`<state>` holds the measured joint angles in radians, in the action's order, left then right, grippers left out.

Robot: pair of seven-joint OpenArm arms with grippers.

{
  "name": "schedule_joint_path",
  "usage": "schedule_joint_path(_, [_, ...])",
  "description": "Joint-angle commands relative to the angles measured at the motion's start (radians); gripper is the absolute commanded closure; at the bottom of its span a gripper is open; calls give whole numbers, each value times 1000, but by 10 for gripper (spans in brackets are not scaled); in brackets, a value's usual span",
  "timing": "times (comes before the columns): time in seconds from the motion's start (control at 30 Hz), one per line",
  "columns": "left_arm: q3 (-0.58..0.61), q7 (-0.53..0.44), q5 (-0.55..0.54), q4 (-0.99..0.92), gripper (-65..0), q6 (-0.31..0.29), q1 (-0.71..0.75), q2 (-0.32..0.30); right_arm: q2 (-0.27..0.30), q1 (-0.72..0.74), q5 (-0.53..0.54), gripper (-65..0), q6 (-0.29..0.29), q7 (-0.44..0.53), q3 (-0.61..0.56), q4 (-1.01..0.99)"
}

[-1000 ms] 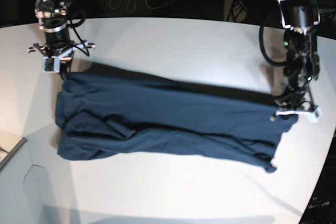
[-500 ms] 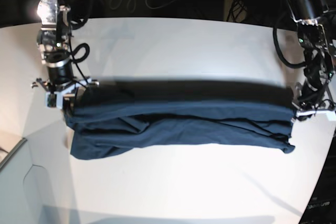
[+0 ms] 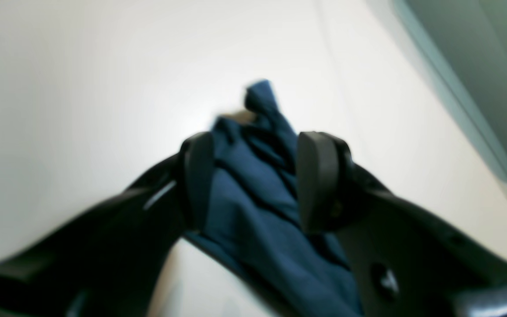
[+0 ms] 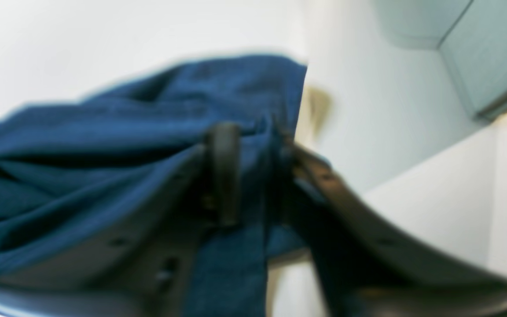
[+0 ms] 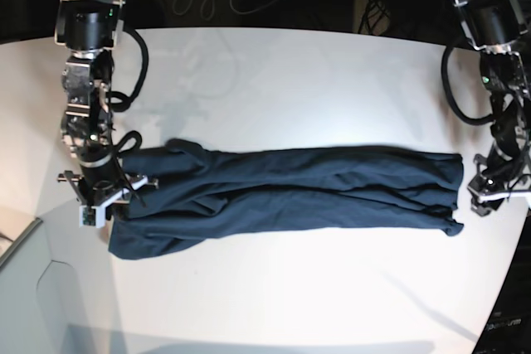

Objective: Layout the t-shirt on the table in an organized manner, then fold the t-shirt properly
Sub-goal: 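Release the shirt ends and raise both grippers slightly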

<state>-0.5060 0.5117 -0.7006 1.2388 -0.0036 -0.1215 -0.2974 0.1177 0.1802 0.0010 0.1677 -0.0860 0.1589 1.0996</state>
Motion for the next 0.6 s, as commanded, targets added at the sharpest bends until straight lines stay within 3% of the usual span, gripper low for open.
schedule_joint_path(0.0, [-4,-12,-8,15,-299,-5,3,-16,9,23,6,-221,-4,16,5,26])
schedule_joint_path(0.17, [-4,-20,-9,8,-299,-5,50,-33,9,-35,7,-316,-4,15,14,127])
schedule_joint_path(0.37, [0,-22,0,-110,-299,-14,32,-29,0,-181,7,-317,-4,5,11,328])
schedule_joint_path(0.57, [5,-23,0,-233,-299,-14,-45,-19,-62,-334,7,-317,-4,9,32,463])
